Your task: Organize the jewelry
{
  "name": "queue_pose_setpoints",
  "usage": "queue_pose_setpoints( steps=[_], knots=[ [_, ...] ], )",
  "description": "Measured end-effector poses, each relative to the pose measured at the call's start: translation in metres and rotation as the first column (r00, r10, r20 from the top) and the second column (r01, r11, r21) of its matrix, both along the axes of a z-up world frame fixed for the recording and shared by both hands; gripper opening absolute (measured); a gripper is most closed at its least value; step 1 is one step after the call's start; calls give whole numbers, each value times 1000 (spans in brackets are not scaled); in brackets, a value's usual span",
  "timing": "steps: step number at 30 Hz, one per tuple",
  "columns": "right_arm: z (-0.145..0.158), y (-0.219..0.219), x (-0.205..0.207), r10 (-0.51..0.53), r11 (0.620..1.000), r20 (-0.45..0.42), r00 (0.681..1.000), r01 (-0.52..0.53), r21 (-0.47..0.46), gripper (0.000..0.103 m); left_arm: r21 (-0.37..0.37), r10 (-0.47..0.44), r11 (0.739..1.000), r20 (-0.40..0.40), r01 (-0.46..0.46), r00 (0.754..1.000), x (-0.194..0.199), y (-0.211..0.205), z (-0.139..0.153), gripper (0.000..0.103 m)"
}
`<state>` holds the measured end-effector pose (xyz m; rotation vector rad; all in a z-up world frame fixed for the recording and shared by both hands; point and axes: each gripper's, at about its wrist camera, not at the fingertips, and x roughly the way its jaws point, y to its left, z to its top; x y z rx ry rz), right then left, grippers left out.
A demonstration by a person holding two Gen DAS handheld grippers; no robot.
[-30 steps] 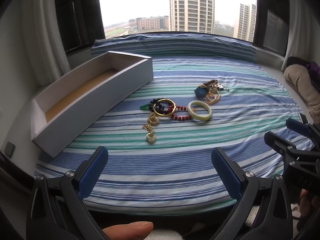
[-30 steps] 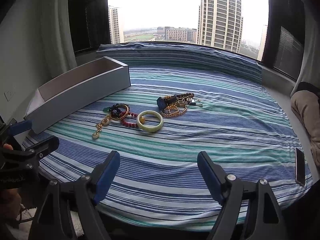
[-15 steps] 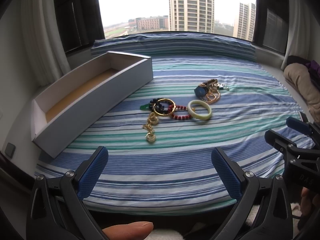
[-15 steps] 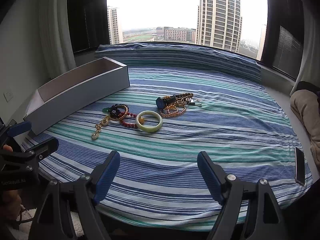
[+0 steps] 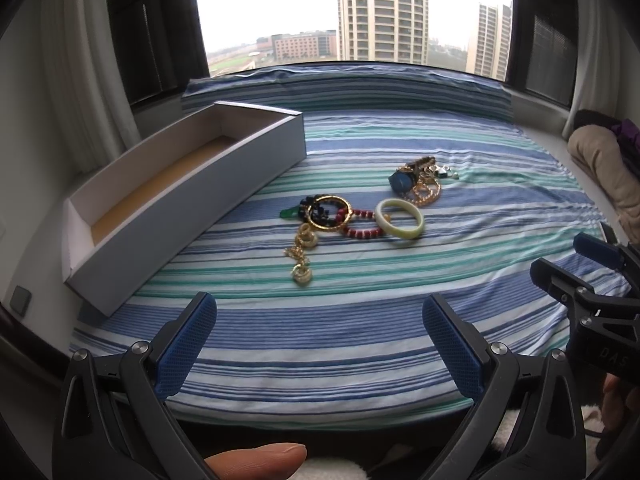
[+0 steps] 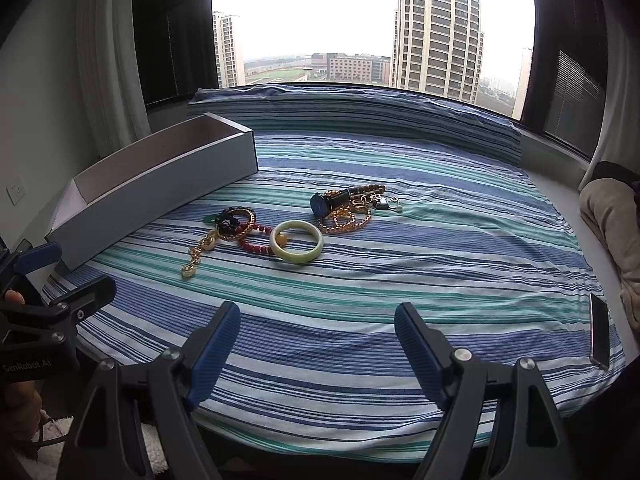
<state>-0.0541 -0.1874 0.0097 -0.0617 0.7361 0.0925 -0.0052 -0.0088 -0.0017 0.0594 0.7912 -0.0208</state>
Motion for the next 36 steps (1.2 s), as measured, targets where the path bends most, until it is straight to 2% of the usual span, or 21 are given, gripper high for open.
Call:
queue_pose_setpoints(
  steps=[28,36],
  knots=[
    [-1,2,1,-4,1000,-6,1000,4,0,81,11,3,1000,-13,-3,1000,0,0,-3,103],
    [-4,1,3,-11,1000,-16,1000,11,-4,81,7,5,1000,-40,-4,999,2,0,-7,102]
  ],
)
